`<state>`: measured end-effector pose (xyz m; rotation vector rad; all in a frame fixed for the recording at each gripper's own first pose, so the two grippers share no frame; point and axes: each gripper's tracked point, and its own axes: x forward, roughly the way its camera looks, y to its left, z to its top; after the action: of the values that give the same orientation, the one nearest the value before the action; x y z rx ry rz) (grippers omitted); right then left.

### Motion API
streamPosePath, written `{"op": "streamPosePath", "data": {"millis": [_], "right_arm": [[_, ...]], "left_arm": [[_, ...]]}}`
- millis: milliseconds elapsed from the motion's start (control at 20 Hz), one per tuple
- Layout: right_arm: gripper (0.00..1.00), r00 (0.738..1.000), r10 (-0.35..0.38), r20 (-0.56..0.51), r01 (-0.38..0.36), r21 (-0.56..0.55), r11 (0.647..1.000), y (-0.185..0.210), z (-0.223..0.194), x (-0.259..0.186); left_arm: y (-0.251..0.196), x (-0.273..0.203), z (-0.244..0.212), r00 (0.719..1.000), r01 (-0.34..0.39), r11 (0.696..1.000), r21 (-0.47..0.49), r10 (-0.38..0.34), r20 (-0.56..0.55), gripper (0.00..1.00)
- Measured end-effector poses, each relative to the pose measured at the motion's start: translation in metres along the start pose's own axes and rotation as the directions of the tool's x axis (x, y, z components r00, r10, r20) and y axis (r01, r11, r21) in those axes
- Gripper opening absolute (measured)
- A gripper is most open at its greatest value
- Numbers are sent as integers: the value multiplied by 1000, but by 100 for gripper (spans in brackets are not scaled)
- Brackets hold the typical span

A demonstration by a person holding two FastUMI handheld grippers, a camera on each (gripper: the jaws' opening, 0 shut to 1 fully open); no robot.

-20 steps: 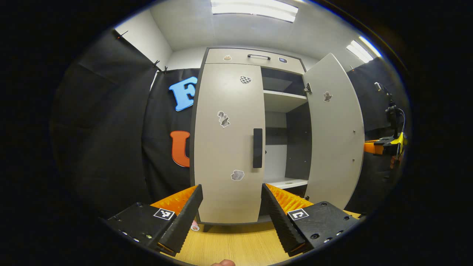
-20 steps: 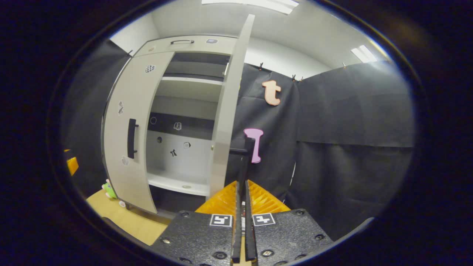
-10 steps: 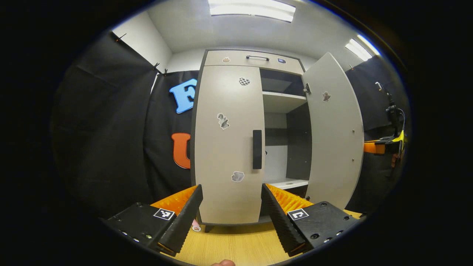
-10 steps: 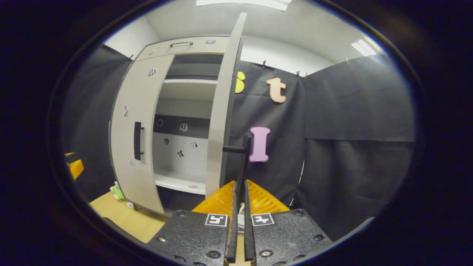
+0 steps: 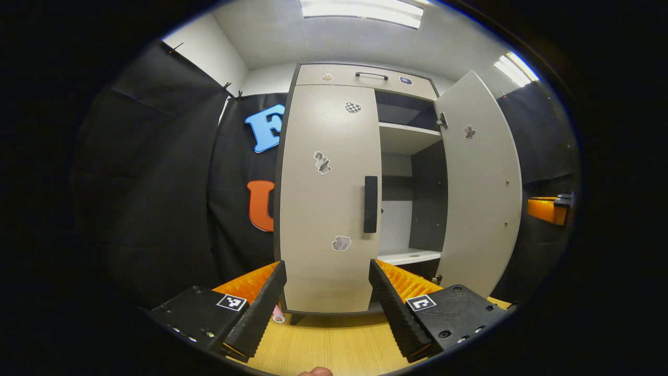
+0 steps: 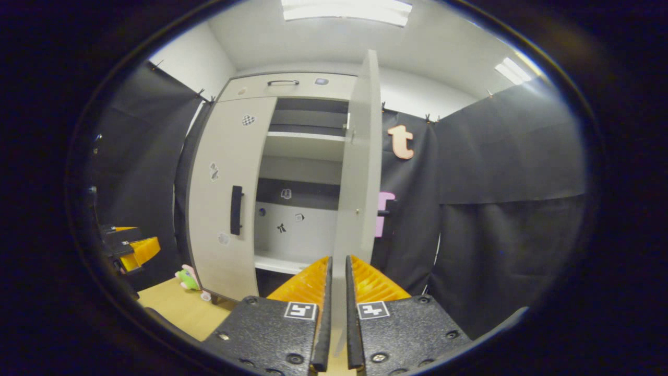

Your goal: Open the right door of the double-door shoe cabinet with the right hand, and open the left door with the left hand.

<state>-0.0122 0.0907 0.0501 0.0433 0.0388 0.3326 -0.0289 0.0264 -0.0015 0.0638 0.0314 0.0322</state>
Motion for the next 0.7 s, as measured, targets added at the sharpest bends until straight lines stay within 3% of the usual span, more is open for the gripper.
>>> {"op": "streamPosePath", "data": {"millis": [100,150,350,700], "right_arm": [[39,999,32,-10,-32,3,999,18,-8,2],[58,999,50,-10,-50,39,998,29,-10,2],[83,989,144,-36,-138,117,983,67,-34,5],[84,975,202,-95,-192,104,976,76,-59,-3]], "left_arm": [[0,-1,0,1000,4,1000,-2,-3,6,95],[-1,-2,0,1000,7,1000,-5,-7,10,95],[-19,12,7,999,33,999,-16,-33,31,95],[-52,103,29,995,99,995,-30,-98,26,95]]}}
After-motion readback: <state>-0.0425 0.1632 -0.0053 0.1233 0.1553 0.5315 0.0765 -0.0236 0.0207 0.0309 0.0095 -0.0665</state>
